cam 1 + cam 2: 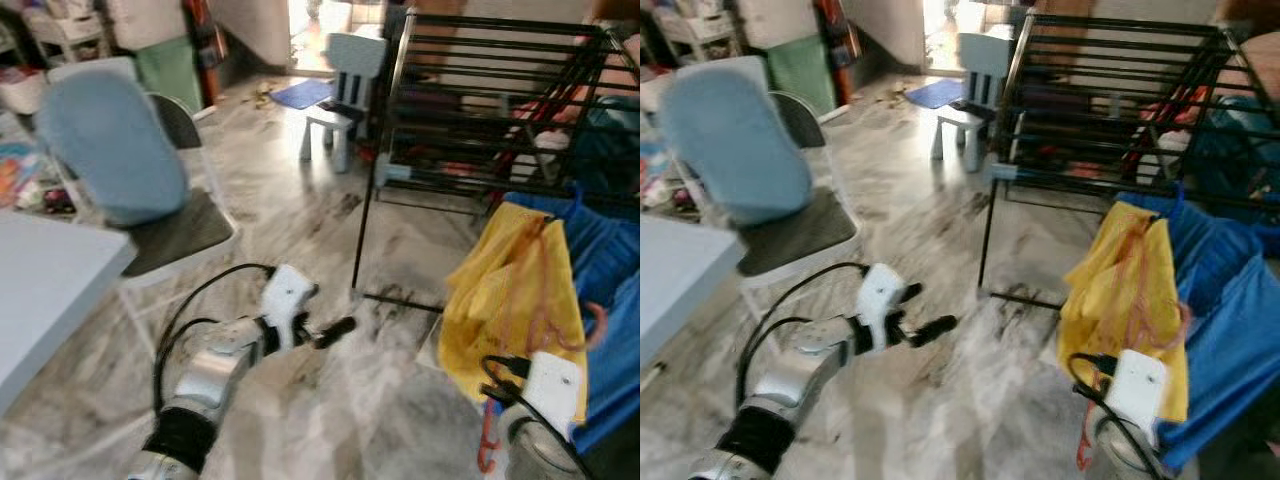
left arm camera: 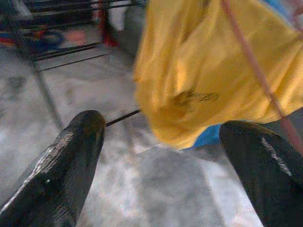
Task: Hang hanger
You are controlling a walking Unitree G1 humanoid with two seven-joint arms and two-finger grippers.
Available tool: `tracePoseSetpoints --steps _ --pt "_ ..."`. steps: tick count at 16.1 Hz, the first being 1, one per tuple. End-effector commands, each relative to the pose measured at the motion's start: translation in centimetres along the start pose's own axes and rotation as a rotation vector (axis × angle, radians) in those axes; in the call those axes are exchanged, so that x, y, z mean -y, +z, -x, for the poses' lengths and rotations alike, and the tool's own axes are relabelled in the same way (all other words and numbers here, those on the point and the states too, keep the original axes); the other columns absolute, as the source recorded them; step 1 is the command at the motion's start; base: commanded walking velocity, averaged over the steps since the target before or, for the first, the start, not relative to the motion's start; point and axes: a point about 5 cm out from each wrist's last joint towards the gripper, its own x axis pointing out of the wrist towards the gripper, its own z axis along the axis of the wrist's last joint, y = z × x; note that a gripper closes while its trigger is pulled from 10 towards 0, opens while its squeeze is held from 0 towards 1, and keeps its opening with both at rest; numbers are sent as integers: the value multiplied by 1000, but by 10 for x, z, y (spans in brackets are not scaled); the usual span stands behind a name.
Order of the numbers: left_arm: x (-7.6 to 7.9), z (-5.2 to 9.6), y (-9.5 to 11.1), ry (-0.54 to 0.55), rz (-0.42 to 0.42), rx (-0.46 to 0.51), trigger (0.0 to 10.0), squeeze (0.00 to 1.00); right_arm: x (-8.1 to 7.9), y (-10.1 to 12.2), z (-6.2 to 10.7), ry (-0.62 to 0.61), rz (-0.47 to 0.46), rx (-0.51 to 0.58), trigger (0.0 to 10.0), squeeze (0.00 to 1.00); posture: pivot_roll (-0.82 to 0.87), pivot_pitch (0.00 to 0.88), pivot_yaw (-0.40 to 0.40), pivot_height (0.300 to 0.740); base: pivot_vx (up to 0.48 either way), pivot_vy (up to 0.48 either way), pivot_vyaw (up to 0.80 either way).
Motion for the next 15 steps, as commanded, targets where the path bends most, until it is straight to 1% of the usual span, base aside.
tracePoseSetpoints --steps 1,2,4,7,10,11,13,15 --pt "-9 8 -2 26 -12 -21 10000 0 -11 -1 2 35 -16 -12 10000 0 -39 0 -21 740 289 382 0" --pt "-8 7 -3 12 -5 -38 10000 0 -16 -2 2 58 -4 -18 10000 0 -39 0 -22 740 289 382 -781" --pt "-9 7 -3 22 -17 -37 10000 0 -16 -2 2 60 7 -20 10000 0 -40 0 -21 740 287 384 -606" --pt "-8 7 -2 9 -29 -28 10000 0 -20 -7 4 95 12 -47 10000 0 -42 0 -18 740 300 356 0" --pt "-7 7 -1 3 -35 -20 10000 0 -21 -12 5 101 19 -64 10000 0 -42 0 -17 740 0 0 0" --pt "-6 7 0 -18 -34 -11 10000 0 -21 -13 5 107 29 -74 10000 0 -42 0 -17 740 0 0 0" --pt "-5 7 -1 -25 -30 -19 10000 0 -21 -18 6 121 75 -106 10000 0 -46 0 -17 740 0 0 0" --pt "-5 6 1 -32 -19 -12 10000 0 -21 -19 6 127 82 -118 10000 0 -48 0 -17 740 262 0 0"
